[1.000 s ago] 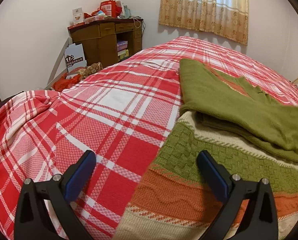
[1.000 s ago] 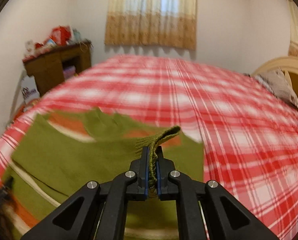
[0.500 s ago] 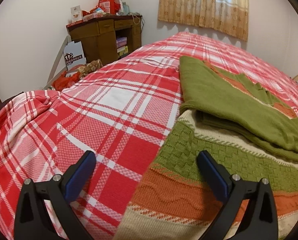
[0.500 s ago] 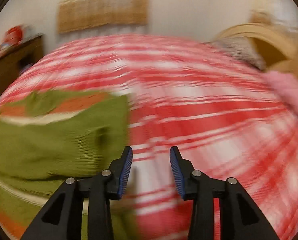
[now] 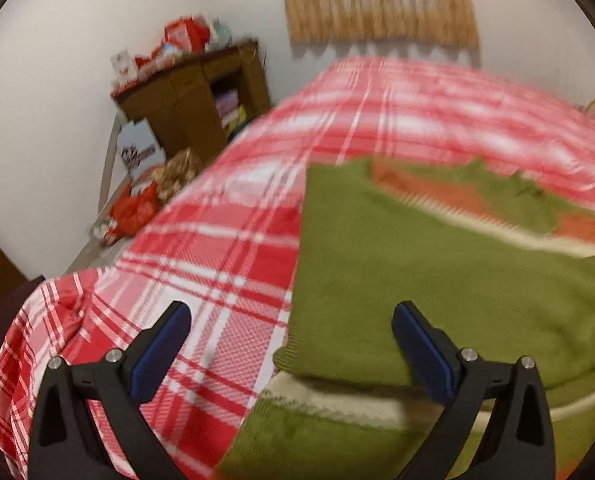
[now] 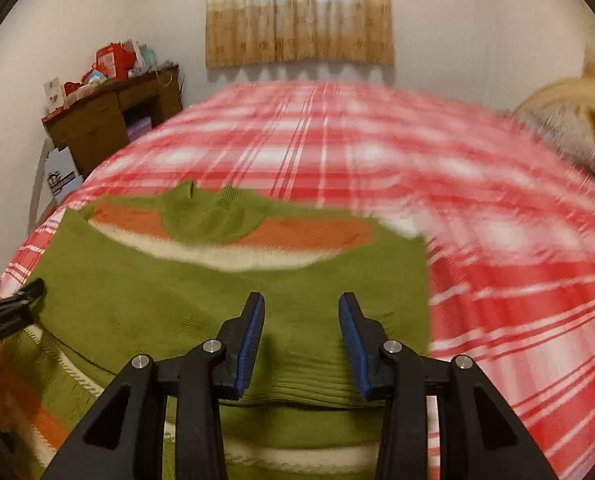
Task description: Fold small clothes
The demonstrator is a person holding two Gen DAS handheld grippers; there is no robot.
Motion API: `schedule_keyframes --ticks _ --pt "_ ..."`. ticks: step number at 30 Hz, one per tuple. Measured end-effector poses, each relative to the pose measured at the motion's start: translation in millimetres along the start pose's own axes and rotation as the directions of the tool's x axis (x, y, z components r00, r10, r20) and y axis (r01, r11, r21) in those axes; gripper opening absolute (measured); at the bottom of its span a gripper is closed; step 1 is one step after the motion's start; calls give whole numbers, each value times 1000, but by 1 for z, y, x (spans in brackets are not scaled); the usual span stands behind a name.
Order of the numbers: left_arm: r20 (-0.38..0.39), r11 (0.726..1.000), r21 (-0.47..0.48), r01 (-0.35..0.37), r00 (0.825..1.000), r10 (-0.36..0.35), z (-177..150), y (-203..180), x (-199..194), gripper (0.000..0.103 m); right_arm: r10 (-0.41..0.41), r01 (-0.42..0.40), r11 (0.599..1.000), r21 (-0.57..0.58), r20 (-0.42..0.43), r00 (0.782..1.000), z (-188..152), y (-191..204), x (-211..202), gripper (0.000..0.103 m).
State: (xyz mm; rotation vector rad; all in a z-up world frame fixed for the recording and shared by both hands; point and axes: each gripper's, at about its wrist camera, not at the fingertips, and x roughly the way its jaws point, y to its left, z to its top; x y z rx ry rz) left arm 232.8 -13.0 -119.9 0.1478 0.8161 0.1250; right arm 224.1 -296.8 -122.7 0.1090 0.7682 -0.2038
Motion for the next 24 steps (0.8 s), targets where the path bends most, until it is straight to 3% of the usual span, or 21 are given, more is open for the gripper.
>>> schedule_keyframes --ticks 2,5,9,12,15,21,24 --pt "16 999 -23 29 999 -28 -6 6 4 103 -15 16 1000 2 -65 998 -10 -2 20 41" --pt "31 999 -26 30 999 -30 -10 6 0 103 5 -4 999 32 -45 999 -10 -9 18 41" --pt "46 1000 0 6 999 -6 -10 0 -2 103 -81 80 997 9 16 997 -8 -6 4 41" --pt "45 1000 -8 18 999 -18 -11 2 -1 103 -96 95 995 13 46 994 -1 -9 3 41" --pt "39 999 -18 33 999 -32 -9 2 1 103 -101 102 995 11 -69 993 1 -15 35 41" --pt "31 999 -19 41 999 -40 -10 2 2 103 -139 138 990 -19 -51 989 4 -14 36 46" --pt "30 999 -20 42 999 -42 -9 1 3 103 -149 149 989 1 -62 987 5 -19 35 55"
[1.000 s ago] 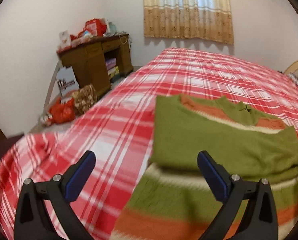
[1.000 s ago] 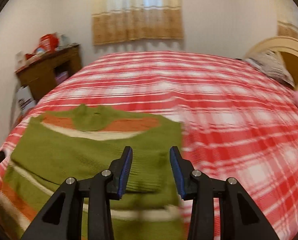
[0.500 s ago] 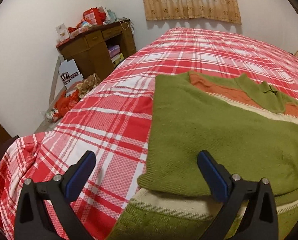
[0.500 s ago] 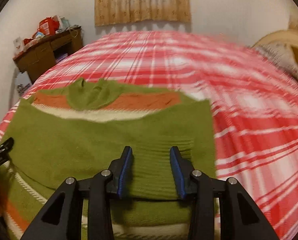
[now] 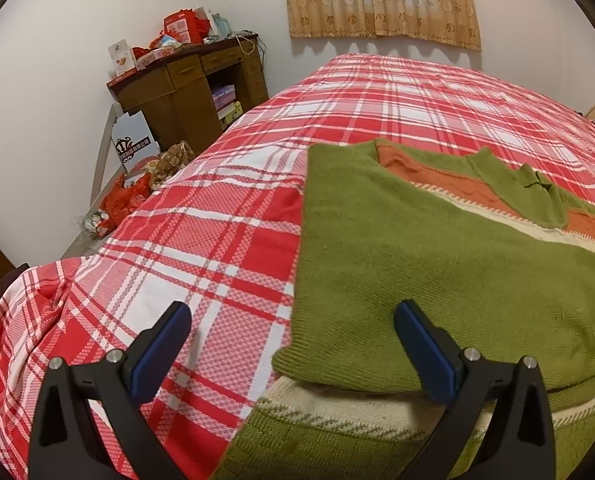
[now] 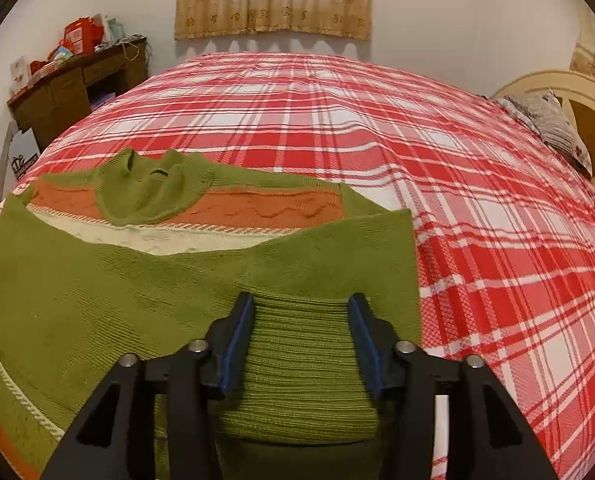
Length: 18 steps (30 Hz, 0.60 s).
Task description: Fold small clothes
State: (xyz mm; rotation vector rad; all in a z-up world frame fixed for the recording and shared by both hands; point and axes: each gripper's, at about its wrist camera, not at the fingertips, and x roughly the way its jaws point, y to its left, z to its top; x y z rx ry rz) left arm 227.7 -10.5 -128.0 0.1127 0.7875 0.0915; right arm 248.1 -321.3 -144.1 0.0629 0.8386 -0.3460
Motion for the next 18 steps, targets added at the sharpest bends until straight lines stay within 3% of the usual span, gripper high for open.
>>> schedule_keyframes --ticks 1,3,6,10,13,18 --pt "-1 1000 -2 4 1000 -4 0 0 0 103 -5 5 1000 11 -13 1000 -1 -2 -2 62" --pt "-7 1000 -9 19 1000 -19 -2 2 0 103 22 -19 997 81 -32 999 -9 -13 -18 63" --pt "-5 999 -18 40 999 -40 -12 8 -11 103 80 -86 986 140 48 996 -32 -27 -60 63" --pt "15 999 22 33 999 -33 -27 6 -38 103 71 -85 992 95 138 988 -68 -41 -118 63" --pt "-21 996 15 92 996 -92 -33 5 -53 103 86 -97 993 65 157 984 -91 -49 -150 63" --pt "50 991 49 121 991 -124 -46 3 -102 103 126 -133 991 26 192 973 -125 -60 -198 63"
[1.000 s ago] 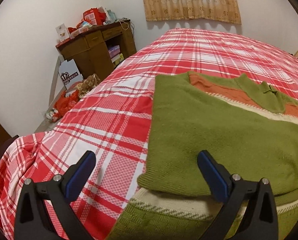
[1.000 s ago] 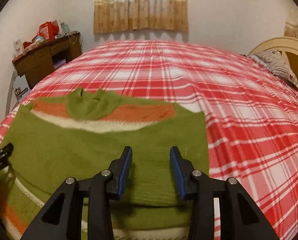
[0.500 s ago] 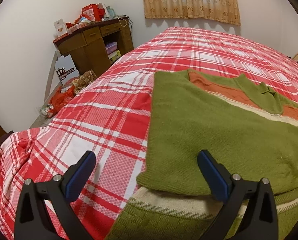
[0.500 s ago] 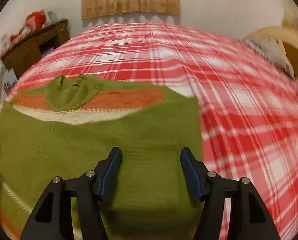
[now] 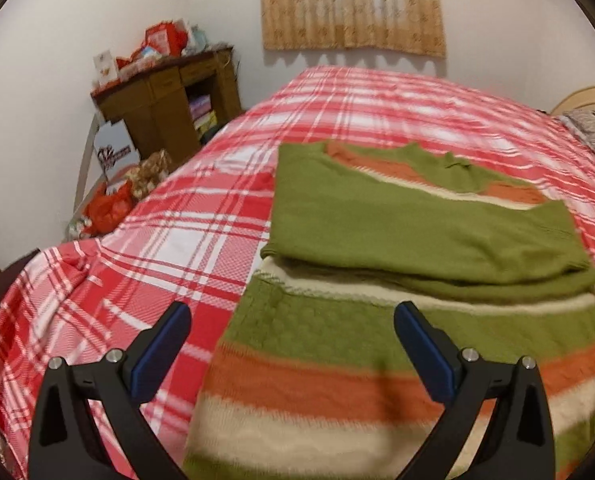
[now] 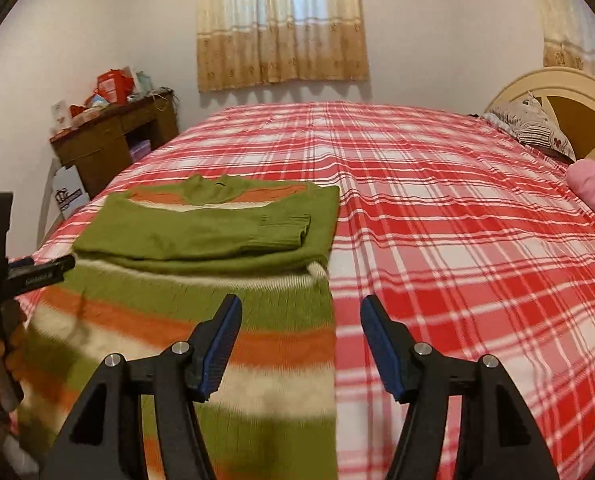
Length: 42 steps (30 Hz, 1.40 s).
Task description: Fold small clothes
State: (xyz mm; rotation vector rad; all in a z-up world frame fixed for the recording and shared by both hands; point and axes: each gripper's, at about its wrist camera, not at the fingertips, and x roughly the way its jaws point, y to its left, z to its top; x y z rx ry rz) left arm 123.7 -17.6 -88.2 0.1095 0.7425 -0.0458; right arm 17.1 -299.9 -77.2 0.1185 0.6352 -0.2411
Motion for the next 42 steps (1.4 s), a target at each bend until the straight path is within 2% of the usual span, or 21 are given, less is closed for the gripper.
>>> schedule_keyframes --ticks 8,18,23,26,29,31,33,38,42 --pt "49 996 79 44 998 -48 -11 -1 -47 103 77 -80 996 39 66 995 -21 -10 -54 63" --pt "79 991 120 60 994 -70 -32 1 -81 103 86 -84 996 -19 124 989 -43 -13 -108 63" --pt "110 985 164 61 991 -80 -45 2 -102 103 135 -124 989 -76 159 978 -43 -11 -145 63" --pt "136 977 203 68 986 -97 -55 5 -115 103 209 -191 975 -115 163 964 -50 -12 -171 63" --pt "131 961 244 132 977 -167 -66 10 -123 103 255 -239 961 -137 117 960 -66 -10 -179 63" --pt "108 949 257 180 971 -213 -76 16 -122 103 217 -208 965 -159 42 975 -83 -8 -167 63" --pt "98 947 259 191 970 -223 -87 25 -120 103 208 -211 969 -132 -36 977 -103 -11 -147 63" --pt "64 960 221 174 979 -192 -107 50 -110 103 255 -262 965 -14 -194 947 -143 -21 -93 63" --pt "76 972 159 171 980 -185 -104 68 -112 103 287 -280 958 67 -245 926 -160 -29 -68 62"
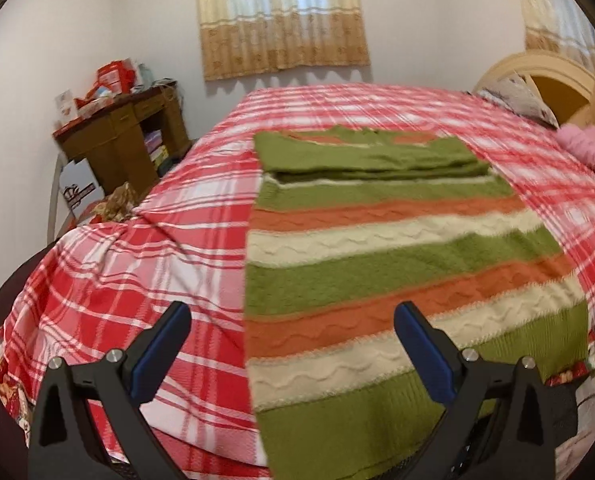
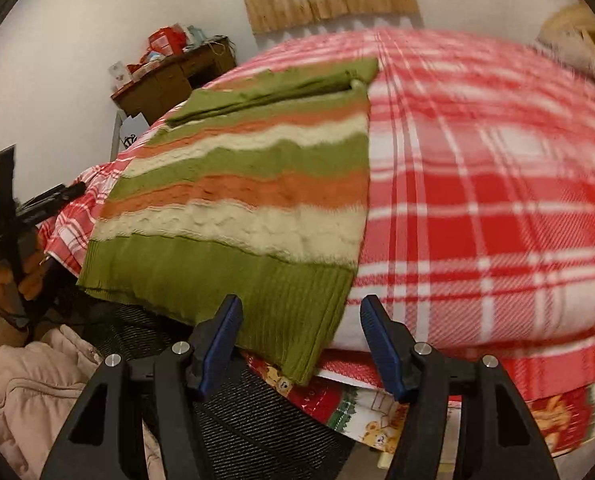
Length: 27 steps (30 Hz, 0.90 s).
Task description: Fold small clothes
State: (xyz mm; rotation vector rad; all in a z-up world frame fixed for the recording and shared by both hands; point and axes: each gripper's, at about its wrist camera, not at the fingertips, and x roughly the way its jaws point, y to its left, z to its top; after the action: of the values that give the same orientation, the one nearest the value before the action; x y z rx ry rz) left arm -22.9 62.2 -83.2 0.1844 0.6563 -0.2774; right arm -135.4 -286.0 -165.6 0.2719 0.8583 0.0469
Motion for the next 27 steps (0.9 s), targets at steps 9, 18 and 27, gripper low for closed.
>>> schedule_keyframes --ticks 9,18,27 --pt "-2 996 -42 -76 997 76 11 26 6 103 99 -92 989 113 -66 993 -2 -13 18 61" --pt "-90 981 -28 -194 978 190 7 32 23 103 147 -133 984 120 -114 983 1 -9 24 55" --pt "-61 980 3 -200 978 200 10 24 18 103 181 -166 982 90 -203 962 -3 6 43 27"
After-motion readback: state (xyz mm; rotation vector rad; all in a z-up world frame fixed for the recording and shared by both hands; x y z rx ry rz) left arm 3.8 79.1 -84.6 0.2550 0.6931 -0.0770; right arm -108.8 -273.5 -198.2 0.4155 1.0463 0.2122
